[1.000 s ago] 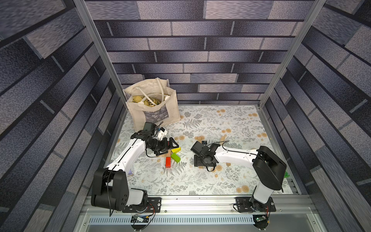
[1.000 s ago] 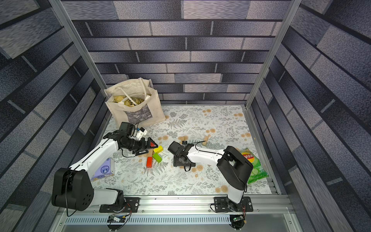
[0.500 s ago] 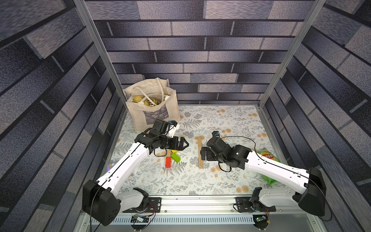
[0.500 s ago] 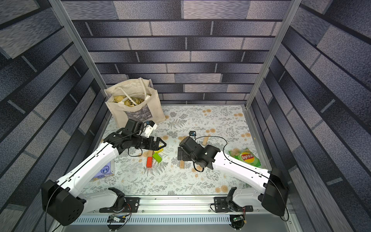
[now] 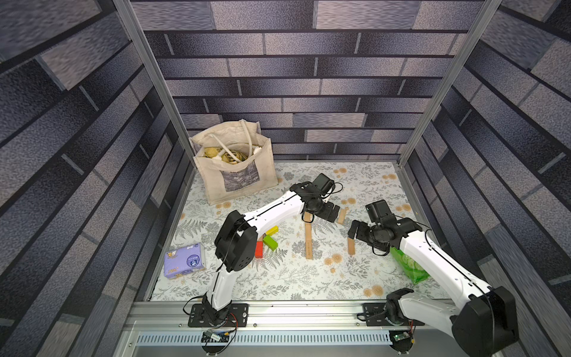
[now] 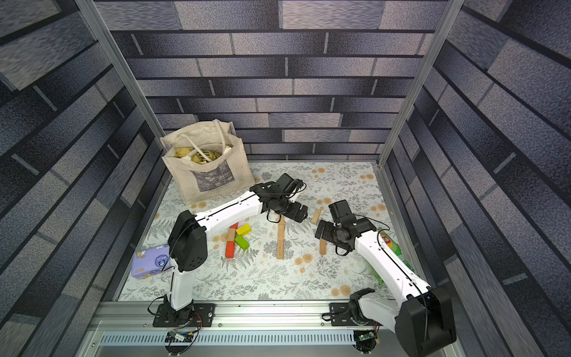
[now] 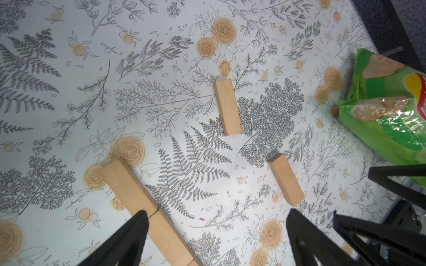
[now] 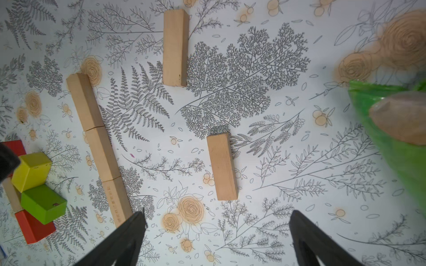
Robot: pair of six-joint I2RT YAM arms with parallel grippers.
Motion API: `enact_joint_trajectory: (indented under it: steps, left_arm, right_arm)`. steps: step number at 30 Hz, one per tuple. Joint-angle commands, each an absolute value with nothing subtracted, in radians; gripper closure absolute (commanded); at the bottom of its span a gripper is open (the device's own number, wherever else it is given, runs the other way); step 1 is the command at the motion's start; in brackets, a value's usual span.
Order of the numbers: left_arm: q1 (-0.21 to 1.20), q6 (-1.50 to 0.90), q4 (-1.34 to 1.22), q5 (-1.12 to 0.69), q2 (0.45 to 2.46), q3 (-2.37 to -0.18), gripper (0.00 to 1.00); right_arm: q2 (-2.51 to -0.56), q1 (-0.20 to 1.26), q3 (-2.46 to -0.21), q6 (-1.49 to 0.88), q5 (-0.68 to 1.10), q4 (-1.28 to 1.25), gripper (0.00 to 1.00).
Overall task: Assemble the letter k with building blocks
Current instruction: Pick up the building block from the center of the board.
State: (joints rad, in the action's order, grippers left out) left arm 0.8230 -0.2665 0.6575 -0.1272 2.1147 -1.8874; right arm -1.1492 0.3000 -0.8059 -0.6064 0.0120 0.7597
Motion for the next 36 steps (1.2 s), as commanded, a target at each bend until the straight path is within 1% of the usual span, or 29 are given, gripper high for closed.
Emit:
enact_joint_trajectory:
  steps: [1, 3, 6, 9, 11, 15, 20, 24, 36]
  left_arm:
    - [0.842, -0.262, 0.772, -0.051, 2.218, -2.09, 0.08]
    - [0.854, -0.274, 0.832, -0.017, 2.303, -2.21, 0.11]
    - [0.856, -0.305, 0.893, 0.005, 2.397, -2.326, 0.13]
    - [0.859, -0.32, 0.884, -0.02, 2.443, -2.366, 0.18]
    - [0.862, -0.331, 0.877, -0.031, 2.465, -2.379, 0.18]
    - [0.874, -0.33, 0.865, -0.05, 2.51, -2.398, 0.23]
    - [0.898, -0.328, 0.812, -0.043, 2.534, -2.398, 0.23]
    - [0.913, -0.321, 0.773, -0.027, 2.558, -2.403, 0.21]
    - [0.917, -0.367, 0.732, 0.041, 2.653, -2.466, 0.21]
  right_arm:
    - [-1.161, 0.214, -0.79, -0.541, 0.122, 0.754, 0.0]
    - [-1.149, 0.164, -0.792, -0.51, 0.132, 0.763, 0.0]
    - [-1.123, 0.085, -0.775, -0.473, 0.153, 0.774, 0.0]
    - [-1.102, 0.04, -0.747, -0.454, 0.189, 0.773, 0.0]
    - [-1.101, 0.026, -0.729, -0.439, 0.193, 0.772, 0.0]
    - [-1.106, 0.012, -0.7, -0.43, 0.251, 0.732, 0.0]
    - [-1.104, 0.009, -0.7, -0.415, 0.264, 0.72, 0.0]
    - [-1.094, 0.007, -0.701, -0.418, 0.265, 0.723, 0.0]
    - [-1.074, 0.007, -0.713, -0.406, 0.344, 0.75, 0.0]
